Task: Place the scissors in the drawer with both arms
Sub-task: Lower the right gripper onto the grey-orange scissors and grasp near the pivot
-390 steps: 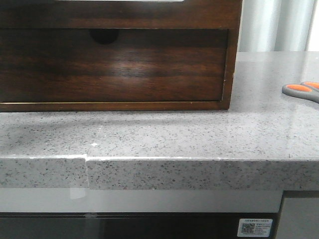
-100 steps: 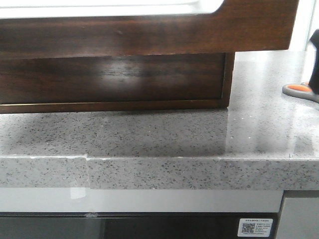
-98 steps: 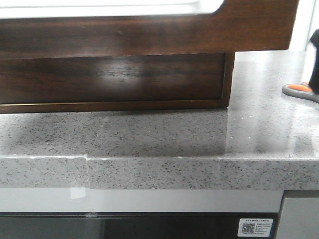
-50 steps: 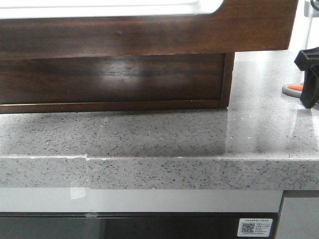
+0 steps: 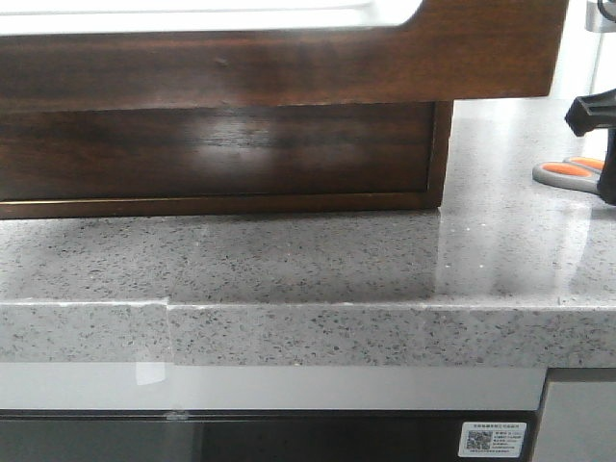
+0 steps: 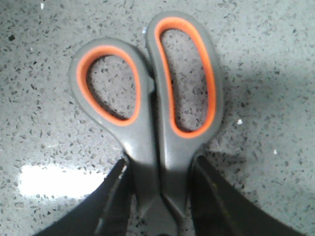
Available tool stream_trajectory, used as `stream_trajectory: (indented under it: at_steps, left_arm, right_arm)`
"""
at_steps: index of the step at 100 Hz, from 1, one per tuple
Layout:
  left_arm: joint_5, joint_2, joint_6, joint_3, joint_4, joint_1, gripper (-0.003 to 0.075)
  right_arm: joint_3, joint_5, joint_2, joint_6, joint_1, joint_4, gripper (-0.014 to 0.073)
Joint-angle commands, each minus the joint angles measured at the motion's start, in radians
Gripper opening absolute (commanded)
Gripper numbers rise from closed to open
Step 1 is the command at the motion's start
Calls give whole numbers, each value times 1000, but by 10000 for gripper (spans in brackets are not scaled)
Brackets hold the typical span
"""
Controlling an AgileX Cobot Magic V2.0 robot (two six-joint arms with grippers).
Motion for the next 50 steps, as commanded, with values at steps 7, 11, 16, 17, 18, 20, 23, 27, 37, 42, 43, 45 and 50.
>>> stream_trajectory:
  at_steps: [7, 11, 16, 17, 18, 20, 23, 27, 37, 42, 43, 45, 50]
  left_arm:
    - [-154, 8, -37, -43, 34, -1, 461]
    - [-156, 8, -37, -44, 32, -1, 461]
    - [-156, 8, -37, -44, 32, -1, 461]
    - [-156, 8, -37, -44, 32, -1, 461]
    - [-153, 8, -37, -44, 32, -1, 461]
    - [-151, 8, -37, -44, 32, -1, 461]
    - [-150, 8, -37, -44, 32, -1, 461]
    - [-144, 8, -37, -44, 32, -1, 461]
    - [-141, 8, -37, -44, 32, -1, 461]
    - [-141, 8, -37, -44, 32, -1, 461]
    - [-141, 8, -37, -44, 32, -1, 461]
    - [-141, 8, -37, -44, 32, -1, 461]
    - [-141, 8, -37, -44, 32, -1, 461]
  right_arm:
    - [-11, 57, -9, -7, -6, -22, 207]
    - [-11, 67, -9, -7, -6, -22, 207]
    - [-11, 84, -11, -7, -6, -22, 207]
    - [-11, 87, -11, -7, -6, -22, 207]
    - [-11, 92, -11, -7, -6, -22, 207]
    - [-11, 98, -13, -7, -6, -22, 207]
    - [-11, 105, -17, -7, -6, -22, 207]
    - [-11, 113, -25, -7, -6, -22, 207]
    - [-11, 140, -44, -7, -6, -22, 207]
    - [-11, 160, -54, -4, -6, -20, 210]
    - [-11, 163, -58, -2, -6, -20, 210]
    - [-11, 170, -61, -2, -6, -20, 210]
    - [-11, 190, -68, -2, -6, -20, 210]
